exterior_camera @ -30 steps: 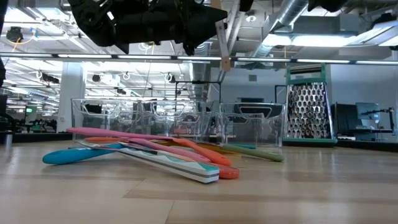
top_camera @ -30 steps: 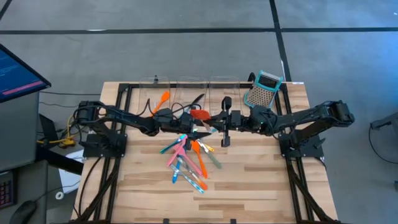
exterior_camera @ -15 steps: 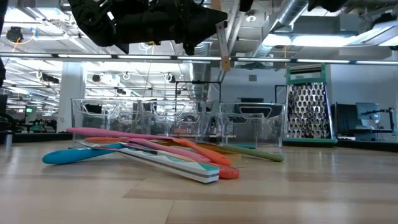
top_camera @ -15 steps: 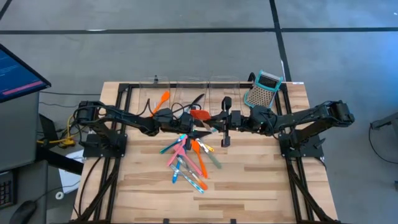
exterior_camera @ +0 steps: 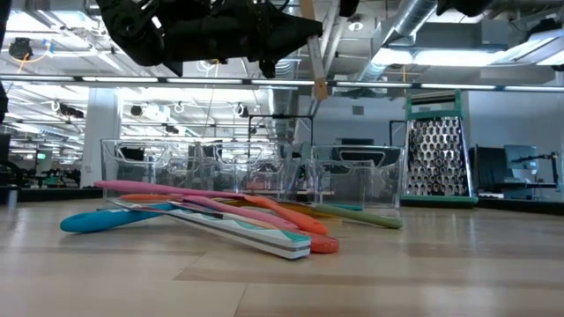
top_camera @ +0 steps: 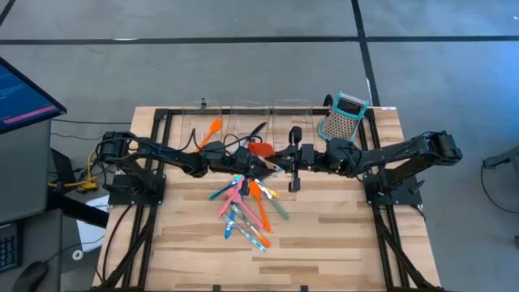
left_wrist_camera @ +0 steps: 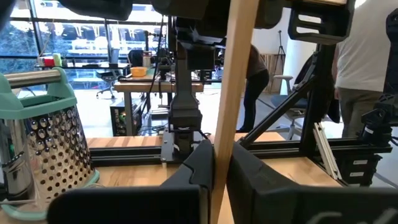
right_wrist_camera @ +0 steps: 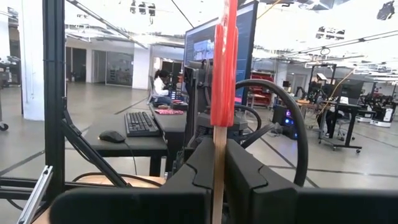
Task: Pick & Place Kitchen Items
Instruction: Put the red spatula into the left transparent bin
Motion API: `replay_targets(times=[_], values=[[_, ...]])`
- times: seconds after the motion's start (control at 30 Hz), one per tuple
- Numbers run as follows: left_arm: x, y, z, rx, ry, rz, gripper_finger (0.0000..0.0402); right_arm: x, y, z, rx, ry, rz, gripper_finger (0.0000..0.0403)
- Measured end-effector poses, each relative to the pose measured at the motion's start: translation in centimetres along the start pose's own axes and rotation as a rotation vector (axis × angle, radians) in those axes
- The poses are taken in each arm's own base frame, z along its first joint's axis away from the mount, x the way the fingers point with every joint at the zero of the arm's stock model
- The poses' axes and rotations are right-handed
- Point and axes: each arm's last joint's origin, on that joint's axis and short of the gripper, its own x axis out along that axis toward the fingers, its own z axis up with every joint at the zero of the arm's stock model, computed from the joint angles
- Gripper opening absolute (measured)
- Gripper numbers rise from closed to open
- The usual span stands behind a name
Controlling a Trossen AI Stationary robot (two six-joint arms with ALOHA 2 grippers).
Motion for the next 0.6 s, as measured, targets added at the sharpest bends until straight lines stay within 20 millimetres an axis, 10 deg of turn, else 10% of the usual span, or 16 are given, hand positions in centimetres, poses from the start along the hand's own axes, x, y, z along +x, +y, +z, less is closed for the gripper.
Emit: replay_targets(times=[0.27,0.6], values=[[0.0,0.0,-0.02,-0.003,0.002,0.0,0.0008,0.0,0.0,-0.03,0.007,0.003,0.0,0.0009],[0.0,-0.01,-0.06,-0.031,0.005,0.003,0.0007,-0.01,-0.03,0.02,0.01,0.004,-0.002,0.0122]])
